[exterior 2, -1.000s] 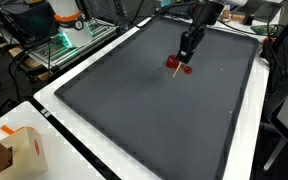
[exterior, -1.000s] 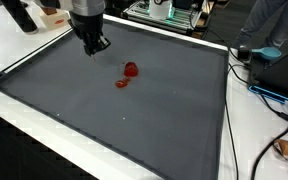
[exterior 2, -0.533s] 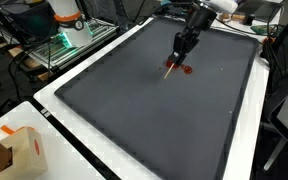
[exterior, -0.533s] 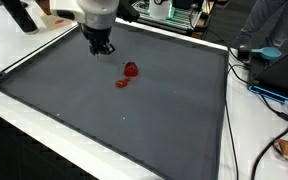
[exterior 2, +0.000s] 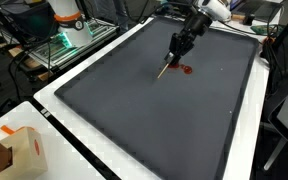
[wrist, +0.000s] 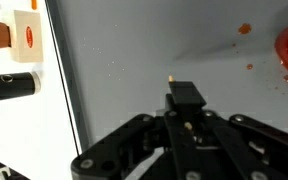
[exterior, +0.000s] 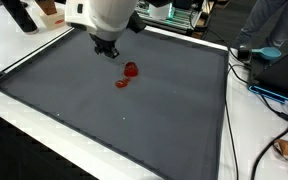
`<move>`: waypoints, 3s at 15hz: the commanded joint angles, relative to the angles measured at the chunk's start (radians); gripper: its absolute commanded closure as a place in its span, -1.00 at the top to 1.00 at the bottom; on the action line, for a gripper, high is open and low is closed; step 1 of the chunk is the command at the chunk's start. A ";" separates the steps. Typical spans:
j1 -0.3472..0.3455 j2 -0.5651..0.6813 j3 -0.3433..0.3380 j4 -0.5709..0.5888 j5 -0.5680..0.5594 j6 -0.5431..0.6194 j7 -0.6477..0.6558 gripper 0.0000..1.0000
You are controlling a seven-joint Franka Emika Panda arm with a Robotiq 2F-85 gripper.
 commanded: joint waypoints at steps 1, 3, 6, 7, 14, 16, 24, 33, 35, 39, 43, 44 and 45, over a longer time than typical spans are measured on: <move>0.023 0.053 -0.009 0.053 -0.037 -0.059 0.034 -0.94; 0.029 0.074 -0.010 0.072 -0.045 -0.077 0.043 -0.94; 0.039 0.107 -0.015 0.104 -0.061 -0.108 0.057 -0.94; 0.041 0.117 -0.016 0.115 -0.065 -0.121 0.059 -0.94; 0.055 0.185 -0.023 0.186 -0.100 -0.191 0.072 -0.94; 0.055 0.198 -0.021 0.202 -0.102 -0.201 0.067 -0.94; 0.052 0.211 -0.011 0.223 -0.095 -0.185 0.038 -0.94; 0.062 0.202 0.002 0.210 -0.085 -0.183 -0.016 -0.94; 0.056 0.203 0.006 0.215 -0.077 -0.190 -0.049 -0.94; 0.042 0.186 0.017 0.210 -0.060 -0.177 -0.132 -0.94; 0.025 0.157 0.028 0.206 -0.037 -0.166 -0.221 -0.94; 0.017 0.147 0.035 0.204 -0.027 -0.162 -0.248 -0.94; 0.011 0.137 0.039 0.201 -0.018 -0.157 -0.270 -0.94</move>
